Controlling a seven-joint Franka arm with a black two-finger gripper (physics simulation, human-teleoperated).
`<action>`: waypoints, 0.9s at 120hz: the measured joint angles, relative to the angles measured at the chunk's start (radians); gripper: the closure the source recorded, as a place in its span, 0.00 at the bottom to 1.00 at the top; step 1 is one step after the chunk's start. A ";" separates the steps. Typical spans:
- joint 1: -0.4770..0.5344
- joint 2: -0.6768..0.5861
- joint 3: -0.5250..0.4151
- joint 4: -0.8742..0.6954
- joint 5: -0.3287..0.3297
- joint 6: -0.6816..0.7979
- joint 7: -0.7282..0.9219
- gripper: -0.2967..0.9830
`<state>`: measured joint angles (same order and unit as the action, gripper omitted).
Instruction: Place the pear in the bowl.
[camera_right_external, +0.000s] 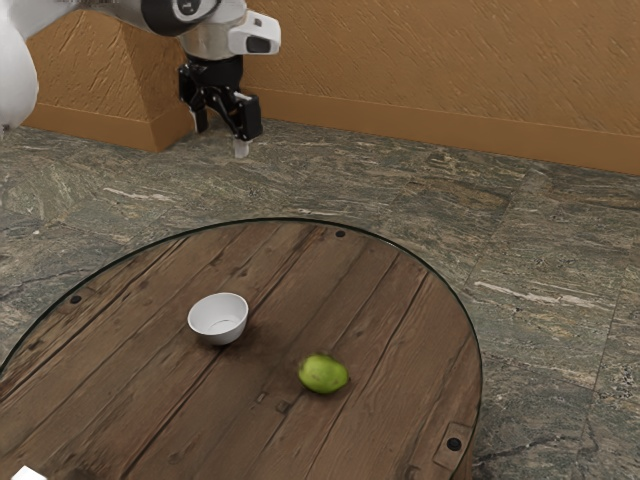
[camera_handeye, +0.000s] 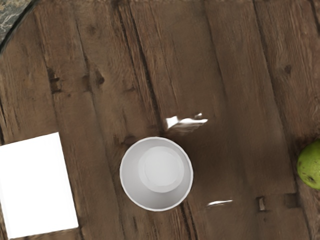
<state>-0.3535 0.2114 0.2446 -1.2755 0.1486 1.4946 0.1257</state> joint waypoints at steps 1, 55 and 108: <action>-0.001 0.003 -0.002 0.000 0.000 0.002 0.001 0.23; -0.033 0.117 -0.045 -0.255 -0.163 0.119 0.036 0.23; -0.115 0.139 -0.067 -0.589 -0.341 0.396 0.393 0.23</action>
<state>-0.4682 0.3500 0.1776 -1.8643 -0.1928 1.8907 0.5188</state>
